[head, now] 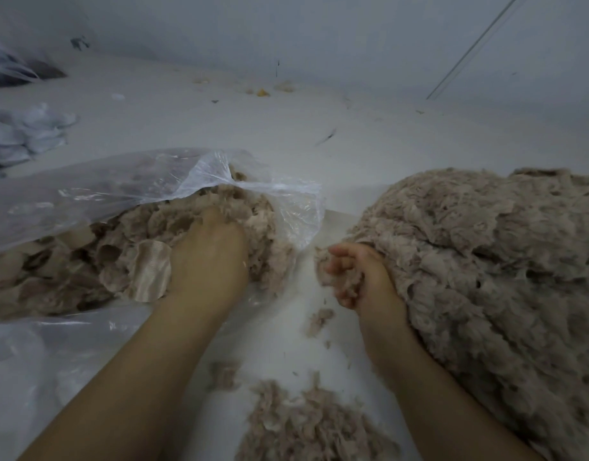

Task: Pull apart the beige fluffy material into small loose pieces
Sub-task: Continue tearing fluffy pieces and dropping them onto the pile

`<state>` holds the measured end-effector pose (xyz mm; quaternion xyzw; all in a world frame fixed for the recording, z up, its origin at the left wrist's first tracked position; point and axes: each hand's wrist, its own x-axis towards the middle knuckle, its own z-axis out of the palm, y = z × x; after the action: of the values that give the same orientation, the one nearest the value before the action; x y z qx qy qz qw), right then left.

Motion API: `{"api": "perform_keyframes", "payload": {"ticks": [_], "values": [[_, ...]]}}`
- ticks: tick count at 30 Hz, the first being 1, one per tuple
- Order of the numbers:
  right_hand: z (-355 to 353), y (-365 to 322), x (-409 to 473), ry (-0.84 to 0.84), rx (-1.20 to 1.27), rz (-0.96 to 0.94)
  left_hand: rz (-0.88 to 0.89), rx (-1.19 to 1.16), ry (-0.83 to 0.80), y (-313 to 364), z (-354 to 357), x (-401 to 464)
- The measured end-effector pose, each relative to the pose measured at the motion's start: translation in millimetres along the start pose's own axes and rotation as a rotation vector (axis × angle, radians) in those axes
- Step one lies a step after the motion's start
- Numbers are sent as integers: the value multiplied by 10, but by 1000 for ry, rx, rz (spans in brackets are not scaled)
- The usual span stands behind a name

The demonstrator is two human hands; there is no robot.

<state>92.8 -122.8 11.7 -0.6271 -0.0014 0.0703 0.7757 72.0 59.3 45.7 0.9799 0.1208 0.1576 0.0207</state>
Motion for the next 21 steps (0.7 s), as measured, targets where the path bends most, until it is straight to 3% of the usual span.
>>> {"api": "perform_keyframes", "payload": {"ticks": [4,5,8,9,13,18,21], "values": [[-2,-51,-29,-71,-6,8,155,-171,177,187,-111,-113],[-2,-38,-47,-78,-10,-9,219,-226,156,280,-133,-144],[26,19,-90,-26,18,-58,320,-470,-173,585,-70,-218],[31,25,-105,-4,38,-55,342,-490,-203,666,-10,-238],[-7,12,-133,-26,57,-46,437,-502,-34,840,172,-318],[-1,56,-69,-29,98,-29,501,-737,-64,761,133,-303],[-20,50,-8,-22,53,0,414,-548,-70,601,89,-210]]}}
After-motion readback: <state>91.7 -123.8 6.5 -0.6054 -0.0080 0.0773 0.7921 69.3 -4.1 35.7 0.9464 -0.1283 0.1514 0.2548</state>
